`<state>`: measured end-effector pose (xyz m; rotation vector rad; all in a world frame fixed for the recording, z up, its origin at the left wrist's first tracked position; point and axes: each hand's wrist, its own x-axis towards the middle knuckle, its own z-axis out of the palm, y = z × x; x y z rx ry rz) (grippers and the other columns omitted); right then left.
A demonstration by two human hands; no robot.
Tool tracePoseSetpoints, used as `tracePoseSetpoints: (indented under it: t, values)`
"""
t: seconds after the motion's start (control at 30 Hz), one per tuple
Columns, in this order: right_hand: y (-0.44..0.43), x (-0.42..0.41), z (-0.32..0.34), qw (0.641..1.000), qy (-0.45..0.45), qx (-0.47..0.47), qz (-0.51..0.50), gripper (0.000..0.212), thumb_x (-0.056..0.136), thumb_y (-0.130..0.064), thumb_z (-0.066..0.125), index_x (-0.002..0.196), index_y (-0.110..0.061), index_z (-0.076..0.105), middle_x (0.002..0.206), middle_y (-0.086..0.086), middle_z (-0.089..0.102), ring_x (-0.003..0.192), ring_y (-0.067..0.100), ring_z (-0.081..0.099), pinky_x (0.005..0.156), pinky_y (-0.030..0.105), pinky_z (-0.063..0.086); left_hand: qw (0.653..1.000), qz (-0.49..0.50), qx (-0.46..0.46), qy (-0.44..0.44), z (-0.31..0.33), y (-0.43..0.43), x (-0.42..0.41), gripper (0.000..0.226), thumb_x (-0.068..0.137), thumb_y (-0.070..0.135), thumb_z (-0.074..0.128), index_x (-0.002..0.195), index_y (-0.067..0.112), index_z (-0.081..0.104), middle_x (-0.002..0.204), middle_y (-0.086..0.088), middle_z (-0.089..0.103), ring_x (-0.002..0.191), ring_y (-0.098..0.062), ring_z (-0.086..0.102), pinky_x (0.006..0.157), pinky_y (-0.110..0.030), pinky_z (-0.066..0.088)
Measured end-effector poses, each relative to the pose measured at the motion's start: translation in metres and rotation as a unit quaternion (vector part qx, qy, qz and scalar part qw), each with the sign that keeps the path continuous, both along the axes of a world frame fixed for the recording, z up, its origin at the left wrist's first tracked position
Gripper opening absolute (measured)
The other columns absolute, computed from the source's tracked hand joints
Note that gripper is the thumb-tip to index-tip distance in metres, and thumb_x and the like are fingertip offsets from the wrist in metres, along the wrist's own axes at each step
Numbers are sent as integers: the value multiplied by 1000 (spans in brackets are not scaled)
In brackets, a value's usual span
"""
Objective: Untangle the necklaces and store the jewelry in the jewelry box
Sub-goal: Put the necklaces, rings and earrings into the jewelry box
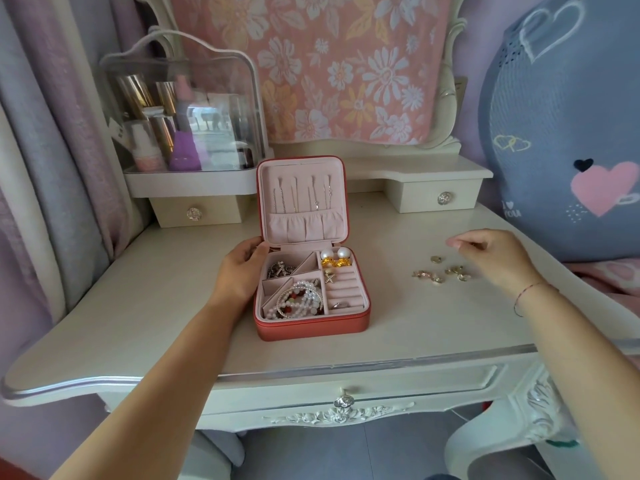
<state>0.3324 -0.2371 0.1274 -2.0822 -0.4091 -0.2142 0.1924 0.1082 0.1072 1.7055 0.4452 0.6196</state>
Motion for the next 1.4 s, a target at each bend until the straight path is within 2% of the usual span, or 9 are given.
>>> tracePoseSetpoints:
  t: [0.1, 0.4, 0.57, 0.77, 0.93, 1.13, 1.23, 1.3, 1.4]
  values:
    - [1, 7, -6, 999, 22, -25, 10, 15, 88, -8, 64, 87, -21, 73, 90, -2, 70, 92, 18, 64, 72, 21, 47, 1000, 0, 3, -1, 0, 0, 0, 18, 96, 26, 56, 91, 31, 72, 97, 4, 75, 100, -21, 68, 98, -47, 50]
    - [15, 13, -8, 988, 25, -152, 11, 12, 87, -14, 66, 84, -18, 76, 86, -2, 71, 77, 18, 64, 65, 27, 47, 1000, 4, 7, 0, 0, -1, 0, 20, 97, 25, 54, 88, 32, 71, 97, 3, 74, 99, -20, 68, 97, -46, 51]
    - [18, 15, 1, 984, 44, -171, 17, 15, 81, -8, 69, 75, -20, 74, 78, 0, 71, 72, 14, 61, 58, 17, 43, 1000, 3, 7, -2, 2, -2, -1, 19, 97, 24, 53, 92, 29, 71, 99, 1, 74, 100, -21, 67, 97, -44, 50]
    - [17, 20, 6, 985, 85, -148, 21, 9, 76, -9, 77, 72, -18, 75, 81, 13, 73, 72, 21, 61, 58, 25, 47, 1000, -1, 1, -1, 1, -2, -2, 18, 97, 24, 54, 95, 26, 72, 97, 3, 75, 96, -19, 68, 96, -44, 52]
    - [19, 17, 9, 984, 83, -152, 36, 10, 77, -9, 77, 71, -14, 71, 67, 7, 64, 57, 18, 53, 47, 21, 42, 1000, 0, 9, -1, 2, -2, -1, 19, 97, 22, 53, 92, 27, 71, 95, 4, 74, 92, -16, 67, 95, -42, 52]
    - [39, -5, 30, 990, 5, -116, 79, 15, 81, -10, 71, 69, -17, 66, 77, -2, 70, 84, 26, 66, 80, 38, 51, 1000, 1, 11, -5, 3, -3, -2, 20, 98, 22, 53, 91, 30, 69, 92, 9, 73, 87, -12, 66, 93, -37, 53]
    - [65, -40, 37, 985, -12, -77, 153, 18, 77, -9, 75, 68, -17, 62, 64, -12, 66, 65, 10, 63, 66, 23, 50, 1000, 3, 6, -5, 3, -3, -2, 19, 97, 23, 53, 89, 31, 69, 93, 9, 73, 89, -13, 67, 93, -38, 53]
    - [84, -65, 36, 978, -28, -74, 193, 19, 74, -8, 78, 68, -17, 63, 56, -19, 58, 52, 0, 49, 53, 10, 37, 1000, 3, 4, -7, 4, -4, -2, 19, 98, 21, 53, 92, 29, 69, 94, 7, 72, 89, -14, 67, 93, -38, 52]
    - [105, -85, 28, 968, -56, -89, 229, 10, 74, -10, 79, 73, -15, 70, 66, -6, 62, 57, 8, 47, 55, 16, 38, 1000, 0, 2, -5, 4, -5, -2, 19, 98, 20, 52, 93, 27, 69, 94, 5, 73, 88, -14, 67, 93, -39, 53]
